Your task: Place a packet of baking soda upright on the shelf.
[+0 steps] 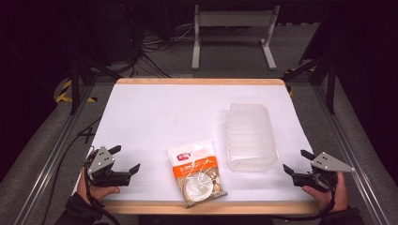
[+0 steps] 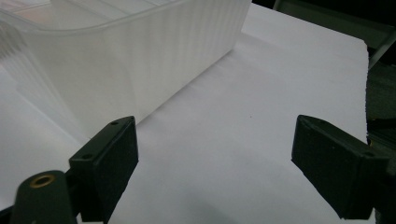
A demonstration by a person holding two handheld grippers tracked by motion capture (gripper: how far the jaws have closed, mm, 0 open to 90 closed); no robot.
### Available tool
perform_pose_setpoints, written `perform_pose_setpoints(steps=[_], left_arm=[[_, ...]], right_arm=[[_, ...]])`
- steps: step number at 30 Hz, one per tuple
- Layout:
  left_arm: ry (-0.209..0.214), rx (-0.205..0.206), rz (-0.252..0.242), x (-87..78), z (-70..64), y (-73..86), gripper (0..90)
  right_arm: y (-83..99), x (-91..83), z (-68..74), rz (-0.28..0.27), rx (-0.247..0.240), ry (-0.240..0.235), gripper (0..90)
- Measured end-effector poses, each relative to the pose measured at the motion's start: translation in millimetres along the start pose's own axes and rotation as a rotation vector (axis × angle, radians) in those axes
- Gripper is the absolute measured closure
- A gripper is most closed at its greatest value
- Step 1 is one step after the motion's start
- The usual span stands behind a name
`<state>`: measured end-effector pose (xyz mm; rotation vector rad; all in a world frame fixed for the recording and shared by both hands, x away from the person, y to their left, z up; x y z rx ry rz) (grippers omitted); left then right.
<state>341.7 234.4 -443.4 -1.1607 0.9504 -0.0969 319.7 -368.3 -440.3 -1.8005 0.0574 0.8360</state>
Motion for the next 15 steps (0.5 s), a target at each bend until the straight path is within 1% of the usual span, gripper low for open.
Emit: perform_pose_setpoints(steps=[2, 4, 5, 6, 7, 8, 9, 10, 13, 14, 15], left_arm=[[0.002, -0.003, 0.007, 0.6, 0.4, 0.8, 7.7], [0.029, -0.019, 0.008, 1.2, 1.0, 2.0, 7.7], [0.026, -0.026, 0.019, 1.9, 1.5, 2.6, 7.6], [0.027, -0.028, 0.02, 2.3, 2.2, 2.8, 7.7], [0.038, -0.036, 0.017, 3.1, 2.0, 3.4, 7.7], [0.044, -0.044, 0.027, 3.9, 1.6, 4.2, 7.7], [0.042, -0.057, 0.033, 4.9, 1.5, 4.7, 7.7], [0.042, -0.057, 0.033, 4.9, 1.5, 4.7, 7.7], [0.07, -0.062, 0.047, 7.7, -0.1, 4.7, 7.7], [0.079, -0.069, 0.051, 9.0, -1.8, 4.4, 7.7], [0.094, -0.07, 0.053, 11.1, -3.2, 3.5, 7.8]], right_arm=[[0.3, 0.0, -0.4, 0.002, 0.003, 0.002, 15.3], [1.0, -0.2, -1.1, 0.005, 0.012, 0.002, 15.3], [1.4, -0.2, -0.8, 0.01, 0.017, 0.0, 15.2], [1.8, -0.1, -0.6, 0.016, 0.014, 0.003, 15.2], [1.7, -0.1, -0.4, 0.02, 0.013, 0.008, 15.2], [1.4, -0.1, 0.0, 0.023, 0.012, 0.009, 15.2], [0.9, 0.1, 0.5, 0.023, 0.01, 0.009, 15.2], [0.9, 0.1, 0.5, 0.023, 0.01, 0.009, 15.2], [0.0, 0.9, 2.3, 0.025, 0.004, 0.009, 15.2], [0.1, 1.2, 2.4, 0.027, 0.003, 0.008, 15.2], [0.2, 1.6, 2.4, 0.027, 0.001, 0.005, 15.3]])
Point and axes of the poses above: each handheld gripper's, and its own axes: x roughly forward along the jaws, y roughly out of its underside, z roughly to its left, the point moved 3 cm from there along x, roughly forward along the jaws, and after that the axes turned 6 degrees about z, right-handed, at the moved point
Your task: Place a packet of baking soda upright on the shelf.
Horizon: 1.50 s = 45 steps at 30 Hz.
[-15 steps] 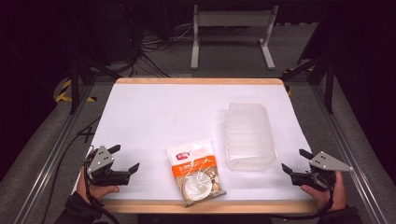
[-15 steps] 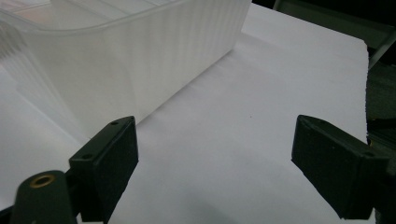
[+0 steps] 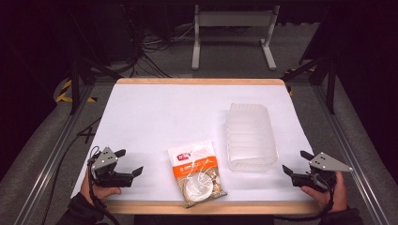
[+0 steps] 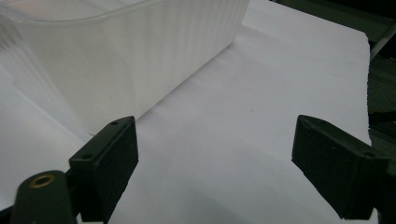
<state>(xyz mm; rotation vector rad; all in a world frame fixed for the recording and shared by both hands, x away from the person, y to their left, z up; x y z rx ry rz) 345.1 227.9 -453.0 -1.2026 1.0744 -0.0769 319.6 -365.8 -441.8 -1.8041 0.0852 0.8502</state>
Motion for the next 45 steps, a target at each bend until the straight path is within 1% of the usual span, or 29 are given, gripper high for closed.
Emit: perform_pose_setpoints(steps=[3, 5, 6, 7, 8, 9, 10, 12, 13, 16, 18, 19, 22, 23, 24, 25, 27, 30, 33, 34, 35, 36, 37, 38, 41, 42, 43, 44, 45], left_arm=[[0.016, 0.002, 0.017, 5.3, -3.7, -2.8, 8.1], [0.032, -0.011, 0.036, 10.5, -6.2, -5.7, 8.1], [0.043, -0.023, 0.047, 12.8, -7.3, -6.7, 8.5], [0.041, -0.028, 0.057, 15.0, -7.5, -7.5, 9.2], [0.033, -0.056, 0.091, 18.7, -8.2, -8.4, 10.1], [0.048, -0.085, 0.098, 21.8, -8.8, -9.3, 10.4], [0.074, -0.1, 0.095, 23.5, -10.1, -10.4, 10.4], [0.1, -0.104, 0.098, 26.5, -12.6, -13.1, 10.4], [0.117, -0.115, 0.095, 27.9, -14.2, -14.2, 10.4], [0.169, -0.124, 0.091, 33.0, -18.9, -19.4, 10.2], [0.193, -0.136, 0.089, 37.8, -22.5, -24.6, 10.4], [0.216, -0.148, 0.086, 40.3, -25.2, -26.8, 10.5], [0.276, -0.14, 0.104, 50.3, -35.1, -32.0, 11.0], [0.276, -0.14, 0.104, 50.3, -35.1, -32.0, 11.0], [0.303, -0.14, 0.11, 54.1, -38.1, -33.6, 11.0], [0.323, -0.139, 0.133, 61.8, -42.8, -35.8, 10.8], [0.35, -0.145, 0.145, 69.3, -44.5, -38.0, 10.9], [0.369, -0.167, 0.159, 80.0, -45.7, -42.4, 11.1], [0.386, -0.176, 0.164, 89.1, -48.4, -47.6, 12.3], [0.394, -0.166, 0.174, 93.1, -50.7, -50.1, 14.7], [0.379, -0.14, 0.189, 96.0, -52.9, -52.1, 16.6], [0.362, -0.124, 0.202, 99.2, -55.2, -54.2, 19.1], [0.375, -0.115, 0.208, 102.2, -57.2, -56.1, 23.1], [0.4, -0.106, 0.208, 104.4, -58.9, -58.2, 24.3], [0.412, -0.098, 0.218, 109.7, -61.7, -62.4, 31.1], [0.443, -0.1, 0.206, 113.8, -63.5, -66.2, 31.6], [0.443, -0.1, 0.206, 113.8, -63.5, -66.2, 34.7], [0.454, -0.104, 0.209, 115.9, -65.0, -68.1, 34.7], [0.476, -0.092, 0.202, 118.1, -66.5, -70.3, 36.1]], right_arm=[[1.1, 0.6, -0.9, 0.003, 0.001, -0.001, 15.3], [2.3, 0.4, -1.7, 0.004, 0.006, -0.001, 15.3], [2.7, 0.0, -2.0, 0.003, 0.008, -0.002, 15.3], [2.8, -0.3, -2.0, 0.002, 0.009, -0.003, 15.4], [2.8, -0.5, -1.9, 0.002, 0.008, -0.002, 15.4], [2.7, -0.8, -1.4, 0.004, 0.007, 0.0, 15.4], [2.4, -1.0, -0.9, 0.003, 0.007, 0.0, 15.4], [1.8, -0.8, 0.2, 0.003, 0.003, -0.001, 15.4], [1.7, -0.6, 0.5, 0.004, 0.001, -0.002, 15.4], [1.3, 0.0, 1.2, 0.007, -0.004, -0.002, 15.5], [1.1, 0.1, 1.3, 0.006, -0.003, -0.003, 15.5], [1.1, 0.3, 1.3, 0.007, -0.003, -0.002, 15.5], [1.4, 0.6, 1.9, 0.009, -0.006, -0.006, 15.5], [1.5, 0.6, 1.9, 0.009, -0.006, -0.005, 15.5], [1.5, 0.6, 1.9, 0.009, -0.006, -0.005, 15.5], [1.6, 0.8, 1.8, 0.01, -0.005, -0.006, 15.5], [1.8, 1.1, 1.7, 0.01, -0.006, -0.006, 15.6], [1.9, 1.6, 2.9, 0.015, -0.012, -0.009, 15.6], [1.6, 1.7, 3.0, 0.015, -0.01, -0.011, 15.6], [1.7, 2.0, 3.1, 0.015, -0.011, -0.012, 15.6], [1.8, 2.2, 3.0, 0.016, -0.01, -0.012, 15.6], [1.9, 2.3, 3.1, 0.018, -0.01, -0.012, 15.6], [1.9, 2.2, 3.3, 0.017, -0.014, -0.012, 15.8], [1.7, 1.9, 3.8, 0.018, -0.015, -0.012, 15.9], [1.2, 1.6, 4.4, 0.015, -0.018, -0.013, 15.9], [1.1, 1.6, 4.5, 0.015, -0.021, -0.013, 15.9], [1.1, 1.6, 4.5, 0.015, -0.021, -0.013, 15.9], [1.2, 1.8, 4.5, 0.016, -0.02, -0.013, 15.9], [1.2, 1.9, 4.4, 0.016, -0.021, -0.014, 15.9]])
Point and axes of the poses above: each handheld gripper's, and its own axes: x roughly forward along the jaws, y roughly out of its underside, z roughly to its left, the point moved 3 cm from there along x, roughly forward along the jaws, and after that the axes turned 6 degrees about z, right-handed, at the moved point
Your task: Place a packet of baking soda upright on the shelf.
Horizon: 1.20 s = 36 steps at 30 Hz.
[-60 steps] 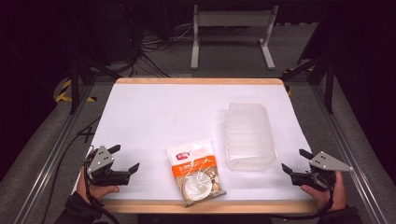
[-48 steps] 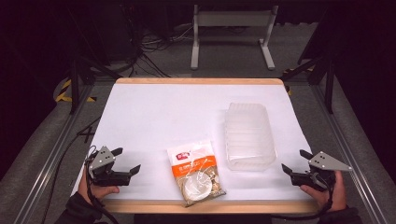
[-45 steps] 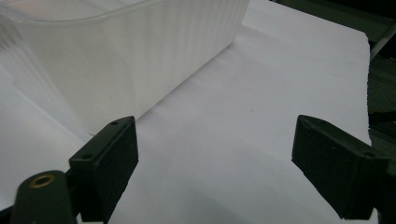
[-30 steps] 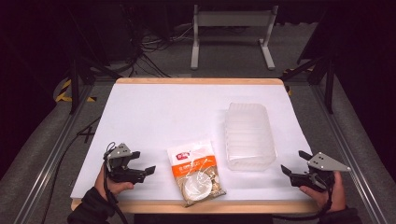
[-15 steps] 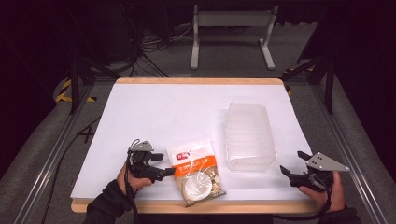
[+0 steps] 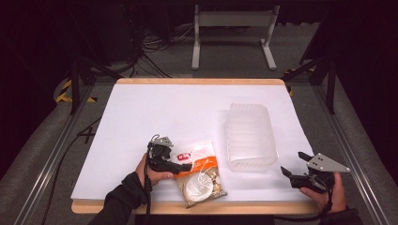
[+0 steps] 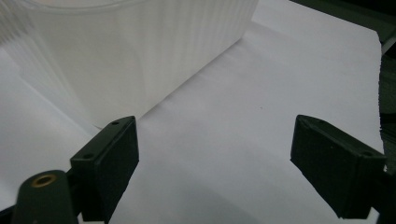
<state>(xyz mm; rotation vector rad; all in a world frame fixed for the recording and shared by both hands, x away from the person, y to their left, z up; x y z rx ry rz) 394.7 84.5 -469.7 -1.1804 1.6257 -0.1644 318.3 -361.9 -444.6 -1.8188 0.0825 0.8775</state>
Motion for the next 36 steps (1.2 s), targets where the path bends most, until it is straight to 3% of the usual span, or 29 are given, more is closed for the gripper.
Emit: perform_pose_setpoints(steps=[4, 8, 12, 16, 18, 21, 27, 29, 32, 34, 36], left_arm=[[0.004, 0.027, -0.004, 3.2, -1.9, -6.5, 50.9], [0.019, 0.027, -0.049, -1.4, -1.3, -13.1, 76.9], [-0.001, 0.063, -0.061, -1.7, -7.5, -13.9, 89.6], [-0.024, 0.102, -0.088, -6.8, -16.0, -15.0, 89.8], [-0.018, 0.105, -0.125, -12.0, -23.2, -16.3, 89.8], [-0.027, 0.151, -0.154, -18.2, -35.2, -17.9, 89.9], [0.016, 0.222, -0.218, -30.3, -62.9, -24.4, 89.9], [0.032, 0.241, -0.226, -33.1, -70.1, -26.7, 89.9], [0.033, 0.284, -0.241, -36.5, -83.7, -29.5, 89.9], [0.053, 0.305, -0.245, -38.8, -90.8, -30.1, 89.9], [0.06, 0.334, -0.262, -42.0, -100.7, -30.7, 90.0]], right_arm=[[0.2, 0.8, -0.2, 0.005, 0.002, -0.001, 16.1], [-0.7, 0.7, -1.3, -0.007, 0.028, -0.018, 16.2], [1.6, 1.9, -1.5, 0.004, 0.024, -0.014, 16.3], [-0.9, -0.3, -1.8, -0.016, 0.038, -0.028, 16.2], [-1.0, -1.7, -1.9, -0.018, 0.042, -0.028, 16.3], [-0.6, -3.5, -3.4, -0.025, 0.057, -0.031, 16.3], [0.1, -2.8, -4.9, -0.025, 0.072, -0.035, 16.3], [2.1, -1.1, -4.7, -0.005, 0.063, -0.028, 16.4], [0.6, -2.9, -7.2, -0.03, 0.101, -0.045, 16.4], [1.7, -2.8, -7.2, -0.02, 0.081, -0.031, 16.4], [2.8, -2.6, -7.9, -0.022, 0.098, -0.045, 16.5]])
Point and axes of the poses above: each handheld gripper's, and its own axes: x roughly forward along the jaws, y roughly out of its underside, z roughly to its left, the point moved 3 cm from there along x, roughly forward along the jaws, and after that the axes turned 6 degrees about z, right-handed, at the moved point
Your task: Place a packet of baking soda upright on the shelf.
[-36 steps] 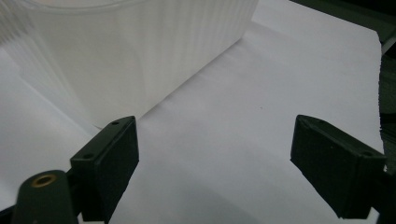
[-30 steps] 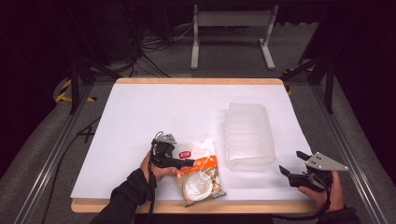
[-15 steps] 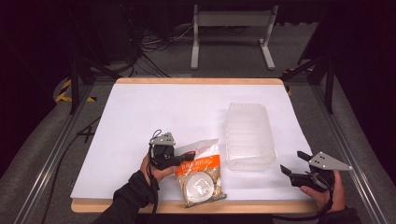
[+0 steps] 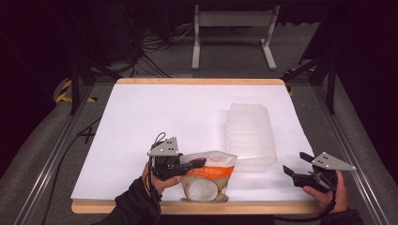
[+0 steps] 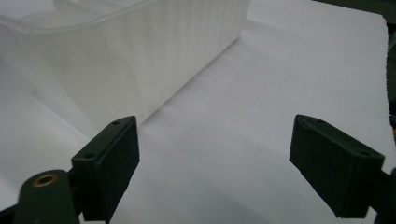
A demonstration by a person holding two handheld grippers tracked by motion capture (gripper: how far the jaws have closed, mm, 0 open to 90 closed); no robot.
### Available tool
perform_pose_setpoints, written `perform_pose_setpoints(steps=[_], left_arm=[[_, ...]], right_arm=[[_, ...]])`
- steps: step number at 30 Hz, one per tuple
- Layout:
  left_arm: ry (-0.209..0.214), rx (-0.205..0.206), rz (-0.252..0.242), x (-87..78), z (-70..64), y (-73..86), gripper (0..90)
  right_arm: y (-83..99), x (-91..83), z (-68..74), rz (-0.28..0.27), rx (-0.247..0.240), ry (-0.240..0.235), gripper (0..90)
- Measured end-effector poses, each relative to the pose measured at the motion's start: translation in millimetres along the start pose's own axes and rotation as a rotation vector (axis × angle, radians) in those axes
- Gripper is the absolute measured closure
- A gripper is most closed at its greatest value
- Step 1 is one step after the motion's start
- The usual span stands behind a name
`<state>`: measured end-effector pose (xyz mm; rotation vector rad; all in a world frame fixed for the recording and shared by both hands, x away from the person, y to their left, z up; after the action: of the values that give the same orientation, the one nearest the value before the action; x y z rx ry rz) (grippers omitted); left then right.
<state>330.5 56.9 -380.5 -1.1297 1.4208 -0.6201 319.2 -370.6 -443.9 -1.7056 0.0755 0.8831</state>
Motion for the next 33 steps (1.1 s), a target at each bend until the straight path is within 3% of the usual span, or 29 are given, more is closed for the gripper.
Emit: perform_pose_setpoints(steps=[1, 4, 8, 11, 18, 26, 33], left_arm=[[-0.001, 0.012, 0.0, -0.8, -3.6, -1.6, 90.0], [0.0, 0.031, 0.001, -2.5, -10.9, -4.3, 90.0], [-0.034, 0.081, 0.0, -6.3, -20.5, -10.6, 89.9], [-0.042, 0.097, -0.005, -8.9, -22.8, -12.3, 90.0], [-0.113, 0.114, -0.039, -24.3, -18.4, -20.0, 89.9], [-0.16, 0.116, -0.078, -40.1, -10.5, -32.0, 89.9], [-0.19, 0.121, -0.082, -41.8, 1.2, -45.8, 90.0]], right_arm=[[-0.7, -0.8, 0.0, -0.008, 0.015, -0.007, 16.5], [0.7, 0.9, 1.3, 0.006, -0.01, 0.001, 16.5], [-1.0, 1.0, 1.2, -0.002, -0.006, -0.002, 16.5], [0.3, 1.7, 1.7, 0.006, -0.015, 0.005, 16.5], [0.3, 1.0, 2.2, 0.007, -0.021, 0.009, 16.5], [1.0, 4.1, 4.0, 0.018, -0.037, 0.008, 16.4], [0.0, 1.8, 2.4, 0.005, -0.025, 0.01, 16.4]])
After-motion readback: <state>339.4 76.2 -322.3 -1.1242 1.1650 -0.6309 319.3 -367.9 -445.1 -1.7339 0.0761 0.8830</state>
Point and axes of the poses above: each handheld gripper's, and its own axes: x roughly forward along the jaws, y roughly out of its underside, z roughly to its left, the point moved 3 cm from there along x, roughly forward along the jaws, and after that the axes turned 6 degrees about z, right-handed, at the moved point
